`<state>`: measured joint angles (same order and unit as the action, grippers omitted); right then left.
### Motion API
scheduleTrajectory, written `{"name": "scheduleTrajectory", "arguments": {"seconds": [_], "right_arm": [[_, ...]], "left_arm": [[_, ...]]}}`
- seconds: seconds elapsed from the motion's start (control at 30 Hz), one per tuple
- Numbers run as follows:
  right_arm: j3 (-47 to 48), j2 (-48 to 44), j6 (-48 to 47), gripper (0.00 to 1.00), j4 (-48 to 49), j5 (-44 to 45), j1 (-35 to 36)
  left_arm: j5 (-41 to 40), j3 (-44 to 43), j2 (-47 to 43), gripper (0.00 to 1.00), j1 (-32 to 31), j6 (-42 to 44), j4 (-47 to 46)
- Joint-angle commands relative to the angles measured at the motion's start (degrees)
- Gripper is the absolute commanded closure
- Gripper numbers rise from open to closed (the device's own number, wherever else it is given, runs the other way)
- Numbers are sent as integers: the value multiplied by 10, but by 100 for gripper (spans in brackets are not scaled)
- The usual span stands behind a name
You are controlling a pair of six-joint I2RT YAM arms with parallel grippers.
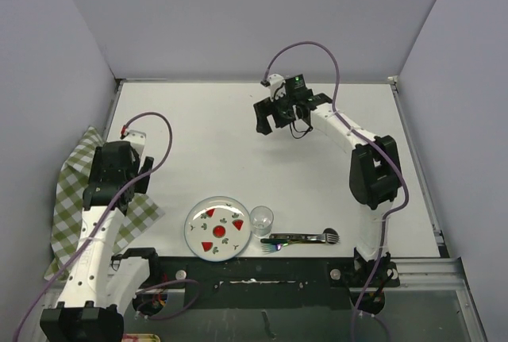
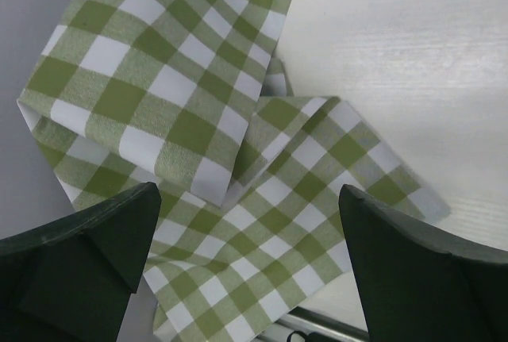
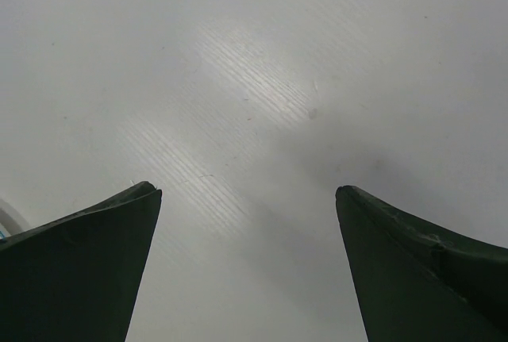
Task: Set the dinner table for one person
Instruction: Pick up the napkin from the corner of the board.
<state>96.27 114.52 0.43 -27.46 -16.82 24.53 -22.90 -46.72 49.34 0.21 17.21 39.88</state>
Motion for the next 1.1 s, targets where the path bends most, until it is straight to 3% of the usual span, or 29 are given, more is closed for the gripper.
{"name": "scheduleTrajectory", "arguments": {"seconds": [0.0, 0.17, 0.37, 0.77, 1.07], "right_arm": [[6, -1, 6, 2, 25, -64, 16], [9, 3, -57, 2, 29, -64, 49], [16, 9, -92, 2, 43, -49, 79], [31, 24, -93, 2, 55, -32, 86], [60, 49, -96, 2, 55, -30, 87]], "left_arm": [[10, -13, -30, 3, 2, 17, 92], [37, -8, -63, 5, 1, 0, 194], [15, 41, -90, 7, 2, 19, 207], [-91, 90, -37, 6, 2, 100, -13], [-113, 104, 25, 6, 2, 132, -149]]}}
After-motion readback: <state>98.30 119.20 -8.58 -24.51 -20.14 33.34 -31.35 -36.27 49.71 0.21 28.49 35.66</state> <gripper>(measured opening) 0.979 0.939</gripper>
